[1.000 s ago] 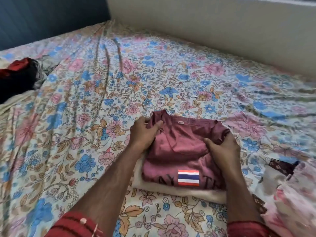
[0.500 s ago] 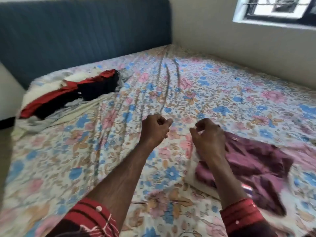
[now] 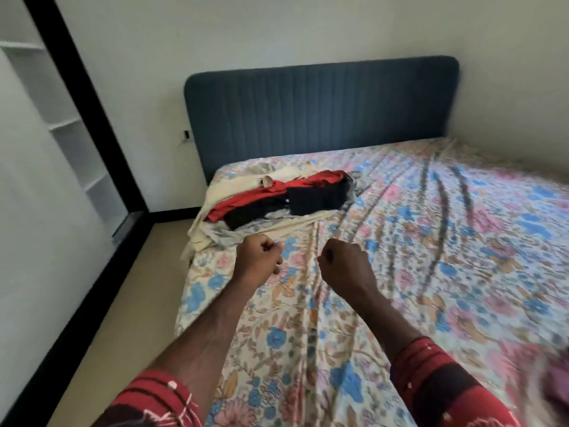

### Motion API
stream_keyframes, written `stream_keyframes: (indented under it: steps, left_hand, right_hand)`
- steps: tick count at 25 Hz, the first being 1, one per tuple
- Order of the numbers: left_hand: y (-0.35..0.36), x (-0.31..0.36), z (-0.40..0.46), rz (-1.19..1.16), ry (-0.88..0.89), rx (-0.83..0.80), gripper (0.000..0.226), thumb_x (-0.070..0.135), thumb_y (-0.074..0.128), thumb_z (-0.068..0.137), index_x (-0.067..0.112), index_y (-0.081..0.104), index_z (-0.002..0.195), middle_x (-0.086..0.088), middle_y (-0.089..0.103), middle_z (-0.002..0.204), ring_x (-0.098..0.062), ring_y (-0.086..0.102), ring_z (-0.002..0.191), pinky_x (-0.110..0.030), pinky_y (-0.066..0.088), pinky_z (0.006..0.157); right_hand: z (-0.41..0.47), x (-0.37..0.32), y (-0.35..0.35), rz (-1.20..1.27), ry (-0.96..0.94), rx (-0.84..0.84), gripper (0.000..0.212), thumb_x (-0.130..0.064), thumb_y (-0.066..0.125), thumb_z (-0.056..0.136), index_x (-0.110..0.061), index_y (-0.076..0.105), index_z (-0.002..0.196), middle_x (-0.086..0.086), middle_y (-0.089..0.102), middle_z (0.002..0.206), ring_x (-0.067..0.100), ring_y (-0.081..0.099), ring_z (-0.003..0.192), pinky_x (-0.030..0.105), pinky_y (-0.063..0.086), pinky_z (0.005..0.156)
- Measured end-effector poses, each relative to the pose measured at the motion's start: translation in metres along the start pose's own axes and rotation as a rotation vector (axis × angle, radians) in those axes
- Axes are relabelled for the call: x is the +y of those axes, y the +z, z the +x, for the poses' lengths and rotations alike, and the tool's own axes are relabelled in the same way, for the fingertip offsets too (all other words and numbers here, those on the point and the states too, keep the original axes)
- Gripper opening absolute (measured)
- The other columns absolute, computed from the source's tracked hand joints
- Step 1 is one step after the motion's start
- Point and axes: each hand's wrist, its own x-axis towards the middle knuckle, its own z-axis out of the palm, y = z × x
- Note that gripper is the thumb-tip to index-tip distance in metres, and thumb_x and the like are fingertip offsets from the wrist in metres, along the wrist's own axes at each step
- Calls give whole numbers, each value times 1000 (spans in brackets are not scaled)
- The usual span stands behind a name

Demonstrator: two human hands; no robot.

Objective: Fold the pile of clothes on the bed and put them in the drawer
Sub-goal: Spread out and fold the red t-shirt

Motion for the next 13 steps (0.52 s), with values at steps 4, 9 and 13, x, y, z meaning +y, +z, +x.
stream_keyframes:
  steps: [4,9,13]
  left_hand:
    - [-51,-29,23,-28,-50,98,27,18,67,98,-4,66,82,-13,74,73,-15,65,49,-17,38,37]
    - [-104,-95,44,-31,-20,131,25,16,70,95,-1,68,78,-10,73,68,-13,68,48,-27,54,46]
    - [-154,-158,94,-27,-6,98,25,19,72,94,5,68,74,-9,73,70,-21,72,57,-37,60,53]
  right_hand:
    - [28,-49,41,-22,-77,-37,15,-25,64,92,-21,60,78,3,70,79,27,65,74,34,53,63]
    - [47,-106,102,-34,-133,-67,25,-36,64,91,-16,65,75,3,69,72,26,65,67,36,56,61]
    - [84,-166,167,-192,-169,-134,26,-35,61,92,-14,66,77,6,67,73,31,64,70,33,51,60]
